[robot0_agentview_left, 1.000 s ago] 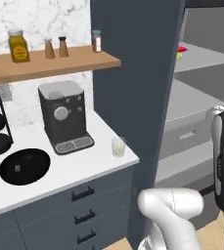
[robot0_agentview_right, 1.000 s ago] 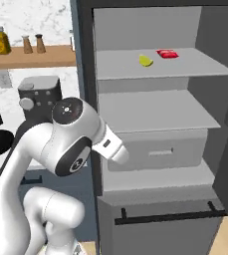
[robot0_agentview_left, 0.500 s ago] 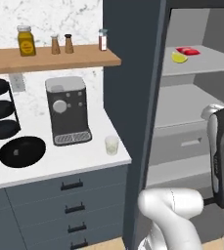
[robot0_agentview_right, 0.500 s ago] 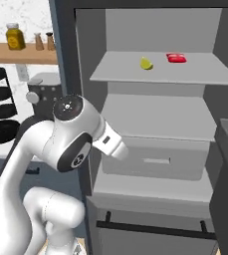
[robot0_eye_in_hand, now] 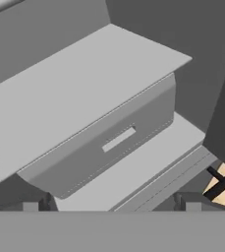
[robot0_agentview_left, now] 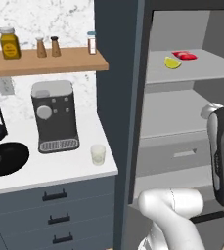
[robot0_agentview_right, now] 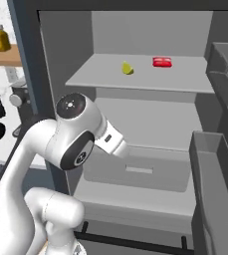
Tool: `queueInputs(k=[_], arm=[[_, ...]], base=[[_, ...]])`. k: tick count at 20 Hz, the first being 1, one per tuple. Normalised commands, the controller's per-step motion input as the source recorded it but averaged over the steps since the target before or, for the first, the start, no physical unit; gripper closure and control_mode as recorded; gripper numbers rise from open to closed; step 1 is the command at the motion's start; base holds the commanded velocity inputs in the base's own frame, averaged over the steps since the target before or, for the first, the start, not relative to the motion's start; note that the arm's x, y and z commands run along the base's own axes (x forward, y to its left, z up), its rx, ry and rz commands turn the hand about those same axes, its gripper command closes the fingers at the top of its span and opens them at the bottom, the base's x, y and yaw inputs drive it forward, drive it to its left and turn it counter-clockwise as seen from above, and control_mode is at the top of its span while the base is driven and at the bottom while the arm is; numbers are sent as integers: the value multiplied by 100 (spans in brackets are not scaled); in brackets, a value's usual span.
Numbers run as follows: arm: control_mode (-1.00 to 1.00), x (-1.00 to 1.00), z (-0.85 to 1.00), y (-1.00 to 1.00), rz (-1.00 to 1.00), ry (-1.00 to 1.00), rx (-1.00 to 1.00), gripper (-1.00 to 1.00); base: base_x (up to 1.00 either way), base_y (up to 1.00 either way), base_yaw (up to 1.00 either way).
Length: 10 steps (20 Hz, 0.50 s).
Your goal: Grab a lemon wedge from the fridge and one ice cube from the ice bowl, and put them in the glass of lemonade.
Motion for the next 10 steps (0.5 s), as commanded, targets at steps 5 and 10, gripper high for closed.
queueInputs(k=[5, 10], arm=[[100, 0, 0, 0, 0, 0, 0, -100], [-100, -2, 1, -6, 6, -6, 0, -100]], base=[[39, -9, 3], [0, 0, 0]])
